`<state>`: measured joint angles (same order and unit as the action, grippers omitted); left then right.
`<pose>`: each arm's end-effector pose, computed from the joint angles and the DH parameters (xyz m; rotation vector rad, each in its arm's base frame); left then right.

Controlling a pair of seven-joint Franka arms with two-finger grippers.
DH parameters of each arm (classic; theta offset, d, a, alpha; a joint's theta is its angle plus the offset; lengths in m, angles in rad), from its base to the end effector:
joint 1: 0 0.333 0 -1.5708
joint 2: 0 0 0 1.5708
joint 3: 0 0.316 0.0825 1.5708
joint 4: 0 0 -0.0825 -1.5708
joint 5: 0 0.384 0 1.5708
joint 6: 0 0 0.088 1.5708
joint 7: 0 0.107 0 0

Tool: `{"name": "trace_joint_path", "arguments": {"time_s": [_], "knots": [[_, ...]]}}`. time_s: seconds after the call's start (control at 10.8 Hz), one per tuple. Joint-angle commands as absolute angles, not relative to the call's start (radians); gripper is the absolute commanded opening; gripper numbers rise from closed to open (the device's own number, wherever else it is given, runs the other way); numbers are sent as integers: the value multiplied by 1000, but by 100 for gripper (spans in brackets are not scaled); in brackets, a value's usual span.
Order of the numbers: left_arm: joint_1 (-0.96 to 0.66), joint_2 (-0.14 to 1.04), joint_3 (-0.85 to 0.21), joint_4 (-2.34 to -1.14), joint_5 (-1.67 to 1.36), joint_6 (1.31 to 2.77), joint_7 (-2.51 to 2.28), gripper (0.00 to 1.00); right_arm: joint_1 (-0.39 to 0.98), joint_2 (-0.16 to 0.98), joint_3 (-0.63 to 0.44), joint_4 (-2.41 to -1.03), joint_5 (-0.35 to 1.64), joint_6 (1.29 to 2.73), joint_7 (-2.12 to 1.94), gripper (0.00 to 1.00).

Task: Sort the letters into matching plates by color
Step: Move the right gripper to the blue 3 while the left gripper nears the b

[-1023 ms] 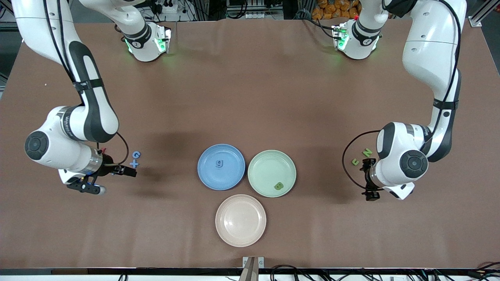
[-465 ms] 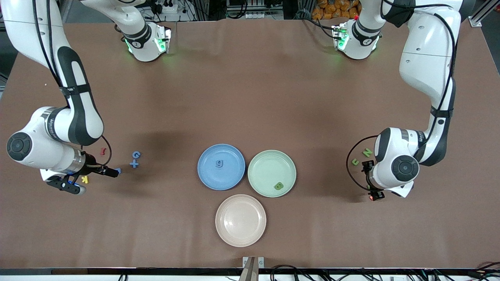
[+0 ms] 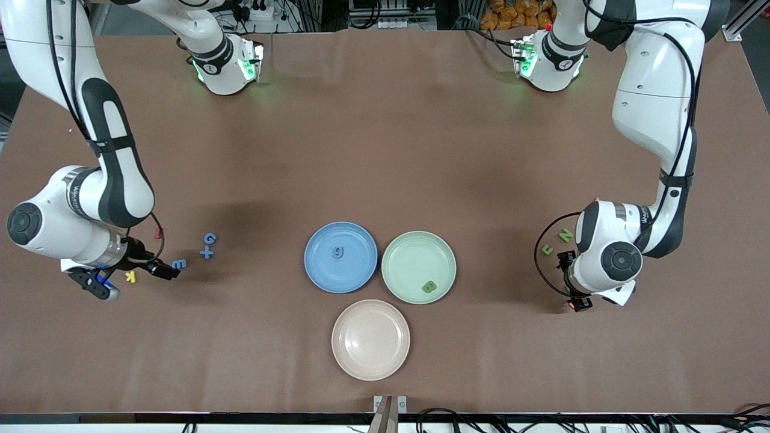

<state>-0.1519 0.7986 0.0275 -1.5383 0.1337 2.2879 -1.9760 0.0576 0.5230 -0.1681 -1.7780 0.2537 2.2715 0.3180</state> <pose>0.6953 -0.0866 0.1768 -1.9433 -2.3348 -0.1191 0.6537 -0.0573 0.2657 -2.9117 0.8578 0.0434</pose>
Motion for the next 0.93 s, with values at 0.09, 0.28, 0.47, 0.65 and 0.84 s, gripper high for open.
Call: {"name": "trace_joint_path", "arguments": {"time_s": [0.09,0.28,0.47,0.65,0.84], "knots": [[-152,819,64,-1534,164,2332,-2000,100,52,526,-158,-1790,258,2310,601,100],[-150,828,74,-1534,164,2350,-1997,100,48,525,-158,-1798,258,2303,618,100],[-155,833,74,-1534,158,2358,-2006,100,43,525,-167,-1798,258,2287,623,100],[-163,830,74,-1534,155,2358,-2046,100,37,523,-187,-1801,259,2293,626,100],[-160,809,74,-1531,152,2358,-2075,100,31,529,-201,-1799,261,2299,633,99]]}}
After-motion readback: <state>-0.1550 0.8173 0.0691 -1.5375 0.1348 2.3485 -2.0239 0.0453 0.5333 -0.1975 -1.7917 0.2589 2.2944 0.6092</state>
